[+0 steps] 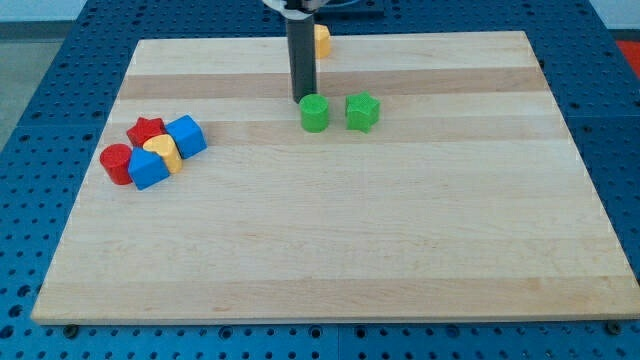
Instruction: Push the blue triangle to the left of the green circle
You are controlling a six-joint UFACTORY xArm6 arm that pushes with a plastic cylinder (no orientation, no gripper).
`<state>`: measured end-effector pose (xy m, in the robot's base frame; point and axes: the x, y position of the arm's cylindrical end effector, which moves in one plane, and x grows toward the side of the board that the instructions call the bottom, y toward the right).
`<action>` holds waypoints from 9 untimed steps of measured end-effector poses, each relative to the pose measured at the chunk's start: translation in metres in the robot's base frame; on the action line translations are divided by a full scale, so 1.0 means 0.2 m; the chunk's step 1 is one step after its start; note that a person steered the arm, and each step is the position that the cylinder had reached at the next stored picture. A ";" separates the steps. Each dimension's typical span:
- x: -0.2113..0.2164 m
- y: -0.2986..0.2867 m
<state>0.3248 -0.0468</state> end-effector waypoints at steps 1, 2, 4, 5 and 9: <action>0.10 -0.13; 0.25 -0.24; 0.63 -0.37; 0.81 -0.50; 0.86 -1.15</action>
<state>0.4960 -0.2763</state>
